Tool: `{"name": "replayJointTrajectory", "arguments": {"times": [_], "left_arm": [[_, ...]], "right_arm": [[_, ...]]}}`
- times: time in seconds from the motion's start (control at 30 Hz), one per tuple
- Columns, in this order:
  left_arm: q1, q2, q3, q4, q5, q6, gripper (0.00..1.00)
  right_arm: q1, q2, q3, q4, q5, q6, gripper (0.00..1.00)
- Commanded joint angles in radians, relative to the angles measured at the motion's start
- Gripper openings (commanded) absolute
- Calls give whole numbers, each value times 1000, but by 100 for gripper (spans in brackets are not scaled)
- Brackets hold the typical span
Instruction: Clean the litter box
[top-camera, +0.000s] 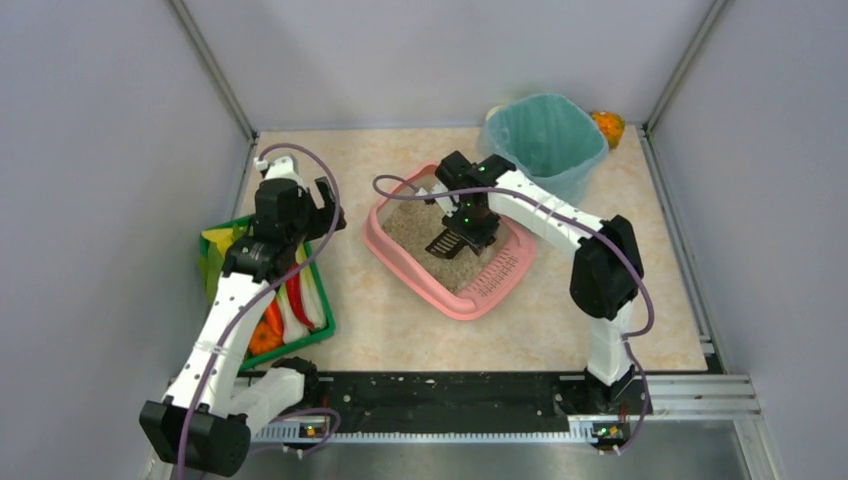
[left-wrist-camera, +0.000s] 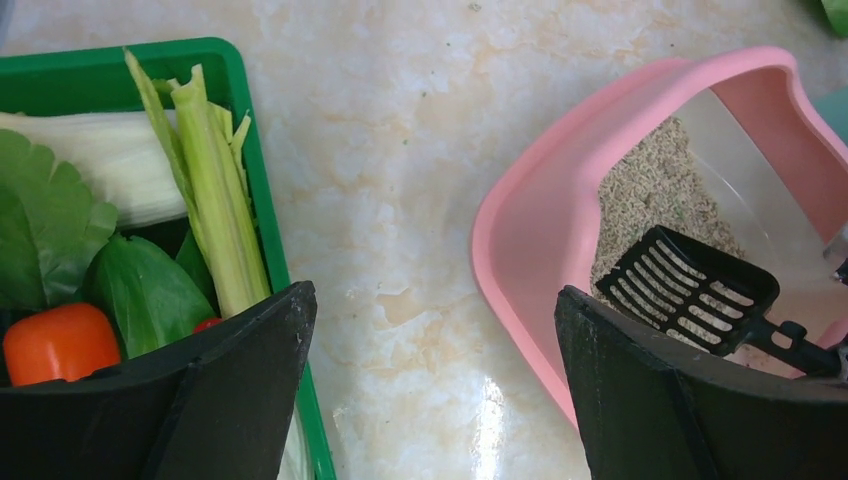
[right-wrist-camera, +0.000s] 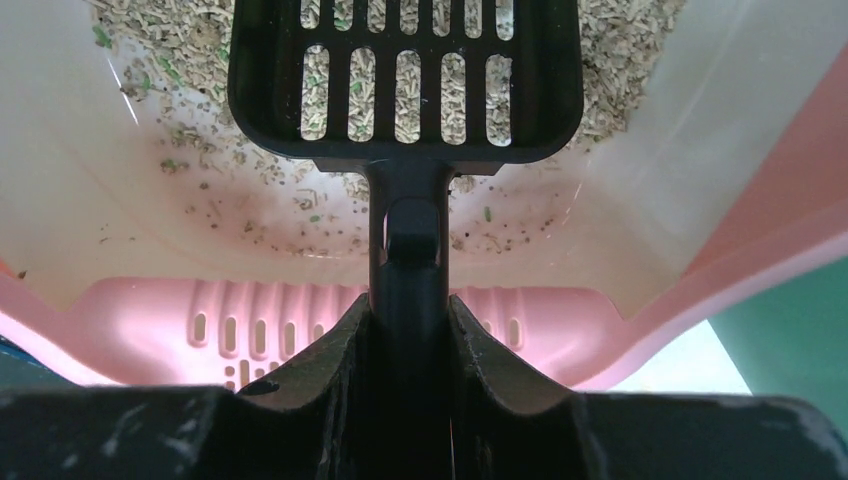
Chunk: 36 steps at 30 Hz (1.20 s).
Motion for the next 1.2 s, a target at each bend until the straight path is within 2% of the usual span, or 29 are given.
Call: {"name": "replayJointTrajectory", "arguments": {"times": [0.0,0.13,0.27,0.57,0.77,1.0,1.17], "left_arm": [[3,-45,-28,67,-89,-74,94],[3,-43,-22,65,-102,-92,94],[3,-9,24,8,-124,-95,94],[3,30,91,-12,-131,-84,93],[3,70,127,-5,-118,-69,93],[3,134,175,20,-94,-49,92],[3,159,191,29,-86,-37,92]], "right_arm": [[6,22,59,29,-43,-26,0],[9,30,3,137,-104,-20,0],[9,55,-28,226,-100,-21,0],[9,113,-65,414,-93,3,0],[9,81,-163,601,-53,41,0],[4,-3,-355,894,-65,70,0],[-3,1,-328,878,-75,76,0]]}}
